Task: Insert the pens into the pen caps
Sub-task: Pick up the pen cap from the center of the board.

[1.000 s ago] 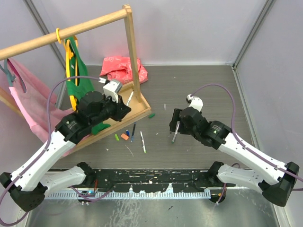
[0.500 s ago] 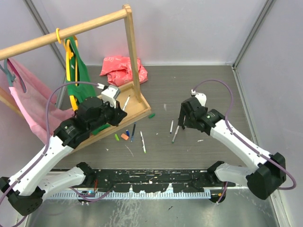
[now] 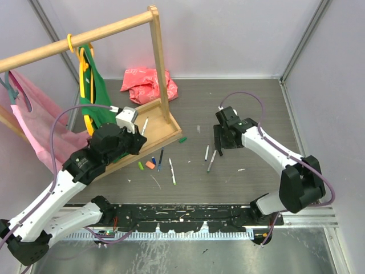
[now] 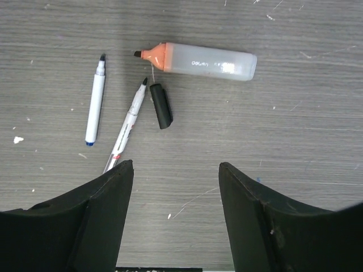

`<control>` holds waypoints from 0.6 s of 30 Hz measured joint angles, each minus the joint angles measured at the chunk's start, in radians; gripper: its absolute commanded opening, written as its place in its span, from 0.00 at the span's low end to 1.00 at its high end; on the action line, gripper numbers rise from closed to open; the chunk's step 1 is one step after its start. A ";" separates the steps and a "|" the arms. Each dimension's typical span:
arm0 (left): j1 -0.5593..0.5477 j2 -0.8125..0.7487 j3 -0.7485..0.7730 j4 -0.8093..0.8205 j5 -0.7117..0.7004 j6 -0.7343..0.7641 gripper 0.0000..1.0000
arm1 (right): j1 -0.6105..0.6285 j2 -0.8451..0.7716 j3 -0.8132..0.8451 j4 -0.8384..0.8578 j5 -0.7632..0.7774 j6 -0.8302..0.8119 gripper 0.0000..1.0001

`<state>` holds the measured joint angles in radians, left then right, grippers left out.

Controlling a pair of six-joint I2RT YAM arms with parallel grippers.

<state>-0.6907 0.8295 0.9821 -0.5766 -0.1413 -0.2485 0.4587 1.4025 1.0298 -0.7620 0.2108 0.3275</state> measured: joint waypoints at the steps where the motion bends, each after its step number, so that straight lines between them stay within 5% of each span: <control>1: 0.000 -0.001 -0.003 0.001 -0.003 -0.007 0.00 | -0.004 0.015 0.008 0.003 0.002 -0.013 0.64; 18: 0.000 0.068 -0.005 0.004 0.015 -0.032 0.00 | -0.042 0.208 0.035 0.055 -0.080 -0.144 0.57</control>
<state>-0.6907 0.8970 0.9775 -0.5724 -0.1265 -0.2810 0.4164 1.6108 1.0645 -0.7074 0.1310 0.1837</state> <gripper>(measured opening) 0.104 0.603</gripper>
